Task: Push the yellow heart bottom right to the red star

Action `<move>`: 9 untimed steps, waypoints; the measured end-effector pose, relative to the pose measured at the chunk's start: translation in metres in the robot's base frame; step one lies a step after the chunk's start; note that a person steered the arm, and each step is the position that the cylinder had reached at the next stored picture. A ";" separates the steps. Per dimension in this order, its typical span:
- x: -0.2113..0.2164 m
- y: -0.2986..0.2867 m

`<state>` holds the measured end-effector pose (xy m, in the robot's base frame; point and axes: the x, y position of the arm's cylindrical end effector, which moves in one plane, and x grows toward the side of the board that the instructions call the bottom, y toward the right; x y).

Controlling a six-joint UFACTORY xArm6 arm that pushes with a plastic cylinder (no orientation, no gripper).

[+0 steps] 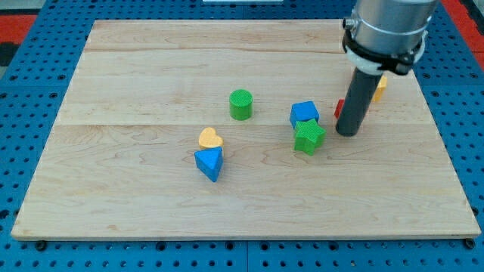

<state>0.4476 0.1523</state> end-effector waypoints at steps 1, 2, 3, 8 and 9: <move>-0.022 0.005; -0.026 0.012; -0.041 0.012; 0.145 -0.164; 0.118 -0.245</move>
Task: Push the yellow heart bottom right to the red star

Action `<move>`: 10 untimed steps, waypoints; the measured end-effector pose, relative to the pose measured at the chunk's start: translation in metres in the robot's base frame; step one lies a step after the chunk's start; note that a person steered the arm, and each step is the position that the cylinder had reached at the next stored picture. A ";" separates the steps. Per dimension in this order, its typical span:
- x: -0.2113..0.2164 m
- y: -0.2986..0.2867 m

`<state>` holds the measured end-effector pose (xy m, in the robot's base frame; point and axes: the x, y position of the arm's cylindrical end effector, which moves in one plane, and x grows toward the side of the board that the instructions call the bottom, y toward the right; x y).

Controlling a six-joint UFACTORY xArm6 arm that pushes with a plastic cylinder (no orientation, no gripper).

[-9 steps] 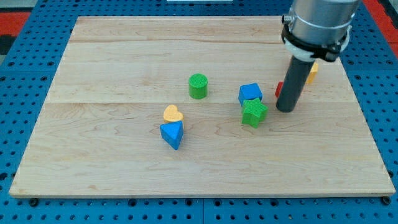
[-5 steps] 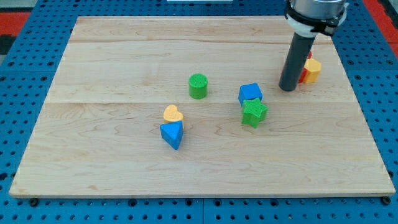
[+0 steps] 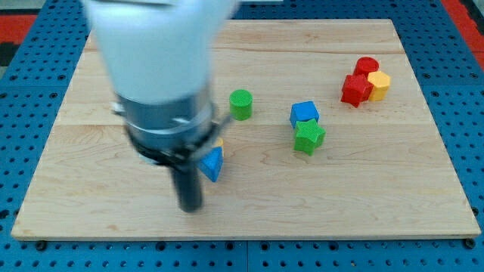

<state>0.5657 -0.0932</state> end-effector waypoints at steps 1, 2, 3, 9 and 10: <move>-0.070 -0.022; -0.088 0.023; -0.088 0.068; 0.012 0.249; -0.001 0.237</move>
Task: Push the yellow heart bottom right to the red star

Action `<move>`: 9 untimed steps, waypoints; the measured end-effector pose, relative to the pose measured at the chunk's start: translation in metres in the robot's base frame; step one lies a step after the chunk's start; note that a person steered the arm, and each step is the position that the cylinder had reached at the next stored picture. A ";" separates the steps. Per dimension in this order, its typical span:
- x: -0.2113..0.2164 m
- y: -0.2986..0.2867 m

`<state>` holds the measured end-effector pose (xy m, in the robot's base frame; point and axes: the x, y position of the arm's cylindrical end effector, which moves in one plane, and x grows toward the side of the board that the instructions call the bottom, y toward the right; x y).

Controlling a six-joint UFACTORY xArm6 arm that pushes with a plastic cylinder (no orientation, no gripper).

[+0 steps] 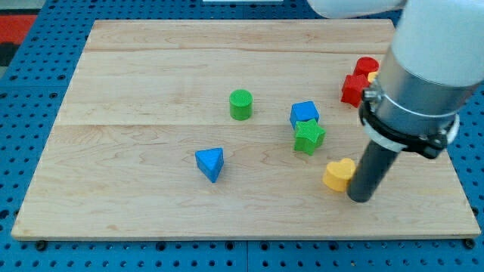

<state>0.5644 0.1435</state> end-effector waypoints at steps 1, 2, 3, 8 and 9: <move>0.031 -0.003; 0.035 -0.018; 0.030 -0.018; -0.070 -0.002; -0.077 0.000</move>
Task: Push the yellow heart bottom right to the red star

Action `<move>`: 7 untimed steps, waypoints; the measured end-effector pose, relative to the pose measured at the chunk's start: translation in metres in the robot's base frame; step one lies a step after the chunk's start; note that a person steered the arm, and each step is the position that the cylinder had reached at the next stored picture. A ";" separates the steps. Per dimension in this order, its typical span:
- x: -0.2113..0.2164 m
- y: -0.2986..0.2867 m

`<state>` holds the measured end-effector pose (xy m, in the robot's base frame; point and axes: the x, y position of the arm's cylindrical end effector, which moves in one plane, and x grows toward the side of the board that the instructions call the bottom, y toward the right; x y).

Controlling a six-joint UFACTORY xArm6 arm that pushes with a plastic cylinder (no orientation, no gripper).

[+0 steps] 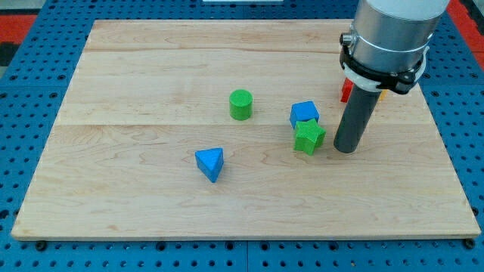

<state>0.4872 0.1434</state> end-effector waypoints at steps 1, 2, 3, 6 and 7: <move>-0.009 -0.001; -0.020 -0.006; -0.027 -0.008; -0.034 0.025; -0.035 0.032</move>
<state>0.4518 0.1752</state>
